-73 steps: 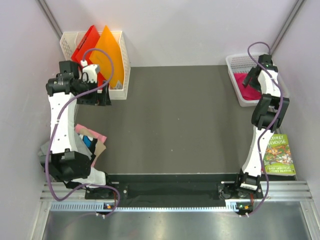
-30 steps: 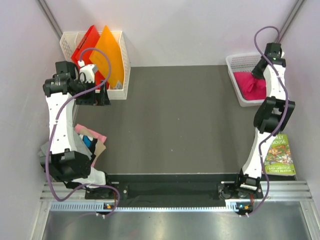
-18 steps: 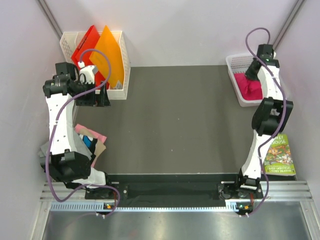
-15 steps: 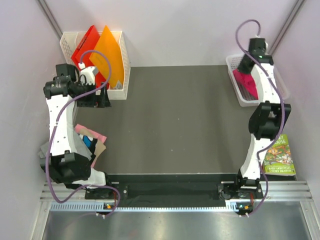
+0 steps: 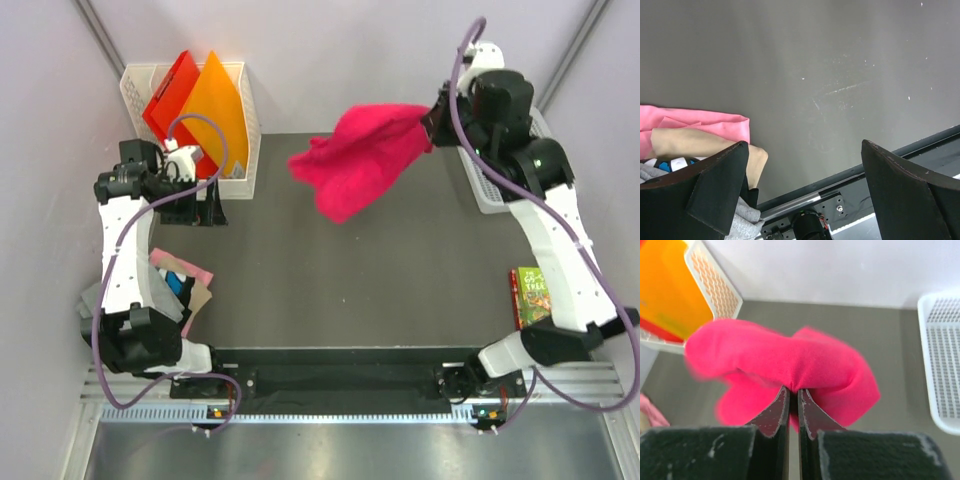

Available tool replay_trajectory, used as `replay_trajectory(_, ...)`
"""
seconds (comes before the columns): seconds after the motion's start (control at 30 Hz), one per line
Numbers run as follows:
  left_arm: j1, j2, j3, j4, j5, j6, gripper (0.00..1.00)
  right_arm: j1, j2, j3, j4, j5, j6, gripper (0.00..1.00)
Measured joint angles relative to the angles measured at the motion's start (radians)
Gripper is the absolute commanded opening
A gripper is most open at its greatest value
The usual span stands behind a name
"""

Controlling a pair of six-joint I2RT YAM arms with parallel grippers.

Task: Fold and stack the t-shirts
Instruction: Move the tshirt to the center of the board

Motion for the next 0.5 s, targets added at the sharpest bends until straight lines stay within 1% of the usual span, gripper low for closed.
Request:
replay_trajectory(0.1,0.000,-0.006,0.000,0.000,0.005,0.004,0.99,0.016,-0.109,-0.169,-0.012,0.001,0.016,0.00)
replay_trajectory(0.17,0.000,-0.007,0.001,0.000,0.014,0.004,0.99,0.030,-0.139,-0.266,-0.027,-0.008,0.030,0.00)
replay_trajectory(0.37,0.000,-0.008,0.019,-0.005,0.032,0.004,0.99,0.071,-0.103,-0.528,-0.100,-0.038,0.065,0.00)
replay_trajectory(0.5,0.000,-0.012,0.030,-0.014,0.058,0.009,0.98,0.111,-0.080,-0.617,-0.139,-0.039,0.069,0.00)
